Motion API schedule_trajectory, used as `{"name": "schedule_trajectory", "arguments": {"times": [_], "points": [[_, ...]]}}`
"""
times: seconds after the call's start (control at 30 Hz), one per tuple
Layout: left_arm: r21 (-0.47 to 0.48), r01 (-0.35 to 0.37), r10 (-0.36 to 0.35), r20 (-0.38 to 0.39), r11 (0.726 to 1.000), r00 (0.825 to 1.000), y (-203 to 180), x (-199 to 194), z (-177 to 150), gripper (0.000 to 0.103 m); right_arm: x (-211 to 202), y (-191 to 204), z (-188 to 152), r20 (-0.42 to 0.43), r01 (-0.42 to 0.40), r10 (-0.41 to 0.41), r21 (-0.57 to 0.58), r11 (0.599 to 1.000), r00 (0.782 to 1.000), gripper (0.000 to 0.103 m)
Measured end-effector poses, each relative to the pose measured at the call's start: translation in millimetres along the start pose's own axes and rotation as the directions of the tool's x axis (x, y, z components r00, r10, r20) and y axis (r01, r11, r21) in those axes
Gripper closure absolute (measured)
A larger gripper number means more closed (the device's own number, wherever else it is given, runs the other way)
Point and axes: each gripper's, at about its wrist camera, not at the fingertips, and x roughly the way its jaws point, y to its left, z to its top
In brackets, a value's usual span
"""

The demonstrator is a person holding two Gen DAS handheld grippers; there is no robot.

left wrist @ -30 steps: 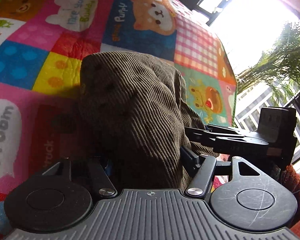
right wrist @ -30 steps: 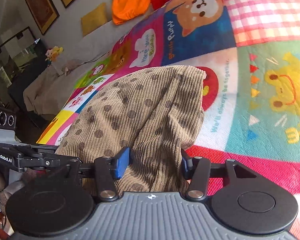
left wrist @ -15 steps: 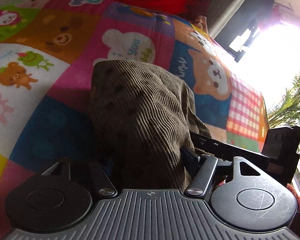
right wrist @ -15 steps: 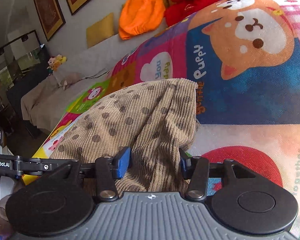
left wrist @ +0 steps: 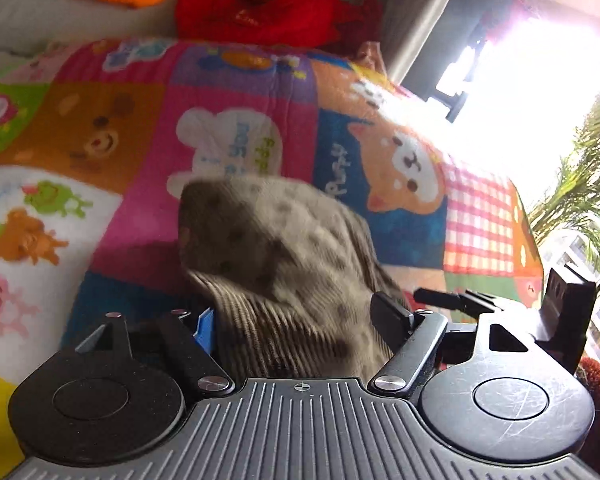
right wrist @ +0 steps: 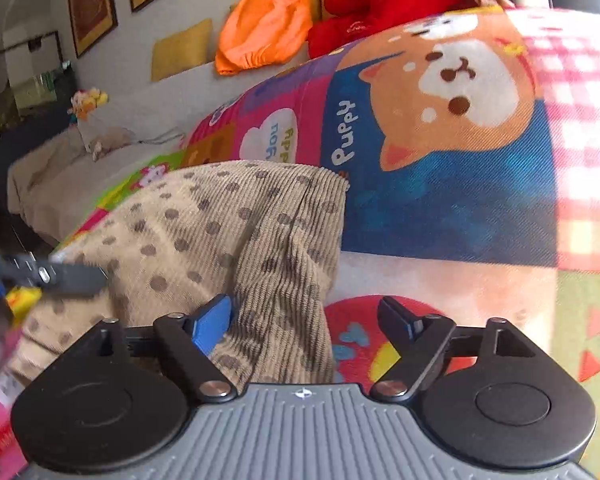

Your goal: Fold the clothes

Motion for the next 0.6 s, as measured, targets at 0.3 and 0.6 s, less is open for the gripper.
{"name": "schedule_trajectory", "arguments": {"times": [0.3,0.6], "points": [[-0.056,0.171,-0.165,0.092,0.984,0.982,-16.3,29.7,57.4,0.007,-44.3,36.0,23.8,0.074,-0.188,0.192,-0.059,0.980,0.978,0.019],[-0.118,0.102,-0.107,-0.042,0.988,0.993,-0.7,63.1,38.8,0.008,-4.5,74.4,5.9,-0.087,-0.256,0.246,-0.137,0.957,0.965,0.019]]}}
